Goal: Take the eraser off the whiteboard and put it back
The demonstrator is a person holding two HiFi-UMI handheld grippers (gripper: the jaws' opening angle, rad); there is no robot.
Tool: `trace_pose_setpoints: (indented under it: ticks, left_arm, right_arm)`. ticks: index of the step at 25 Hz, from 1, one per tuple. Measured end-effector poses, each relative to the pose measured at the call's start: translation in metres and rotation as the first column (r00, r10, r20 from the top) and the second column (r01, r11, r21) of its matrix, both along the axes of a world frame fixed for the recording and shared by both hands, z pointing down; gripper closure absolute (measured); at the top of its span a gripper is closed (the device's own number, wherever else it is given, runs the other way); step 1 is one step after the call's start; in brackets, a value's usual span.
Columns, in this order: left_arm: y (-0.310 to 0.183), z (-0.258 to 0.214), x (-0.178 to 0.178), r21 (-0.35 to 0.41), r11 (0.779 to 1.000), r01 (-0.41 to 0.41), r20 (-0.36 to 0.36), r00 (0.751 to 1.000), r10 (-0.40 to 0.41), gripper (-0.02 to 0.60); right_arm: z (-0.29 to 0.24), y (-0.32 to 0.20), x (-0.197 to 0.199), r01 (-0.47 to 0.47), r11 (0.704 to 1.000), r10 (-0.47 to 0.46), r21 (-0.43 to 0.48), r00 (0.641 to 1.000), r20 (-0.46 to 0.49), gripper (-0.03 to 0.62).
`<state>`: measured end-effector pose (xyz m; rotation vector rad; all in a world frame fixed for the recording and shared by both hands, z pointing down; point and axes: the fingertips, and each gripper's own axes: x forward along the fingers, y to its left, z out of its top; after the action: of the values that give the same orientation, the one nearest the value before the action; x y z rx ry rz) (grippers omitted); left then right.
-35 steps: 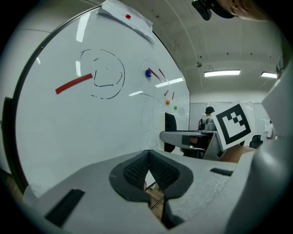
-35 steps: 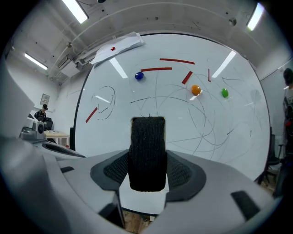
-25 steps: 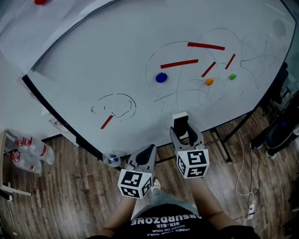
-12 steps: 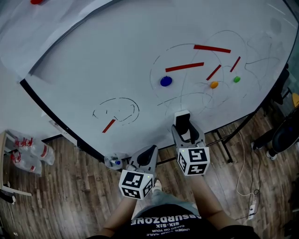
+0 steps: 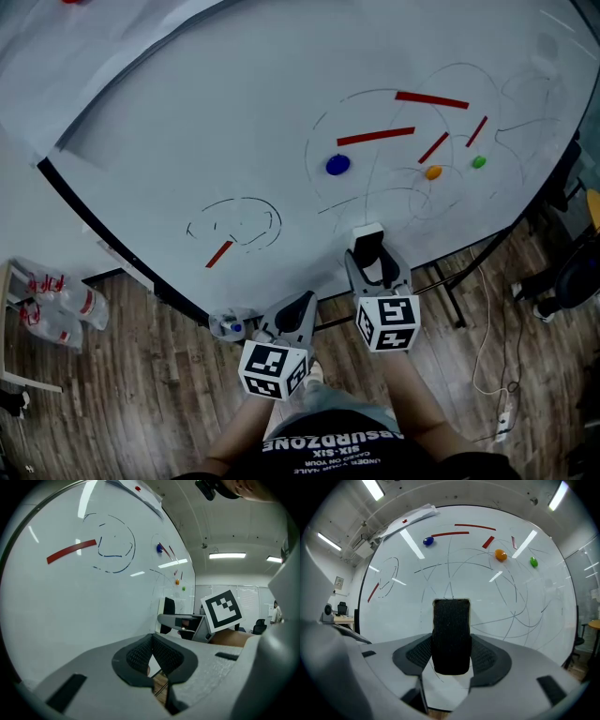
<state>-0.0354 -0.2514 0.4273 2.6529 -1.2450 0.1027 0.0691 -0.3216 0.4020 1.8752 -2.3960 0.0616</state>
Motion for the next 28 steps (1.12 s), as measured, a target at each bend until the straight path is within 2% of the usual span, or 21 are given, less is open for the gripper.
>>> trace_pose_setpoints:
  ticks: [15,28]
  left_arm:
    - [0.006,-0.001,0.003,0.002,1.000,-0.002,0.005,1.000,0.002,0.574]
    - [0.018,-0.004,0.007,0.011,1.000,-0.010,0.016,1.000,0.010,0.574]
  right_arm:
    - [0.002,0.007,-0.002,0.024,1.000,-0.024,-0.013,1.000,0.007,0.362]
    - [0.019,0.036,0.000,0.041,0.998,-0.040,-0.056,0.999,0.021,0.362]
